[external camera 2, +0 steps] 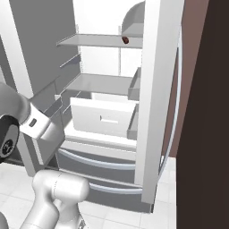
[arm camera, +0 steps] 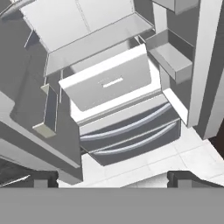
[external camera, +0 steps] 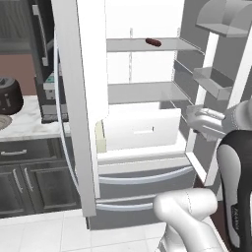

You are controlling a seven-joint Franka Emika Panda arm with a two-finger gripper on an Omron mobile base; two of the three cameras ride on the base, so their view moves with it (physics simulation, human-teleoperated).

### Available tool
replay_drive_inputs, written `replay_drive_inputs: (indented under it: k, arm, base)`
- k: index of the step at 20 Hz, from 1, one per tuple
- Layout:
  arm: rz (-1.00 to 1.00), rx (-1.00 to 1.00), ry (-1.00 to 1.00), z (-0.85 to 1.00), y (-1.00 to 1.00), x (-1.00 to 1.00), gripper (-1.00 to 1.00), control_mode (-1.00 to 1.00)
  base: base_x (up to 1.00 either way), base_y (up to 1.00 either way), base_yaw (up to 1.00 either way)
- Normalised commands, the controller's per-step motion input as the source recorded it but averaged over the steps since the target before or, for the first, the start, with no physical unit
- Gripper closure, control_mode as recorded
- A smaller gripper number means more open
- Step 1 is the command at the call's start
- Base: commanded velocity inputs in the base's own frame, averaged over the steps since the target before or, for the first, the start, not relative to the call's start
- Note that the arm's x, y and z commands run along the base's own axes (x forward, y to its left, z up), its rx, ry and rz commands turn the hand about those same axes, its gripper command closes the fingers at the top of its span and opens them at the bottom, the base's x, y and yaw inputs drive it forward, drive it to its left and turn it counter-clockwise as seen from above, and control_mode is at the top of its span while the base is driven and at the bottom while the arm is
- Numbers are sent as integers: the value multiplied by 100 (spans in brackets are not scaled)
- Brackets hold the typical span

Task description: Move the hot dog bun to the plate on the dining table and place the condiment next to that plate. Then navigate to the fridge and take the sausage and place it on the plate as well.

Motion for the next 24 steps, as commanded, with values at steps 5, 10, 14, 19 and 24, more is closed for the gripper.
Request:
replay_drive_inputs:
  k: [5, 10, 14, 19, 24]
  arm:
    - [2, -17, 0, 0, -13, -1, -100, -100]
    - [2, 0, 0, 0, 0, 0, -100, -100]
    - [0, 0, 0, -3, 0, -8, -100, -100]
    - [0, 0, 0, -6, 0, -5, -100, -100]
    - [-1, 0, 0, 0, 0, -1, -100, 100]
  base:
    - [0, 0, 0]
    - [0, 0, 0]
    - [0, 0, 0]
    - [0, 0, 0]
    - [20, -1, -1]
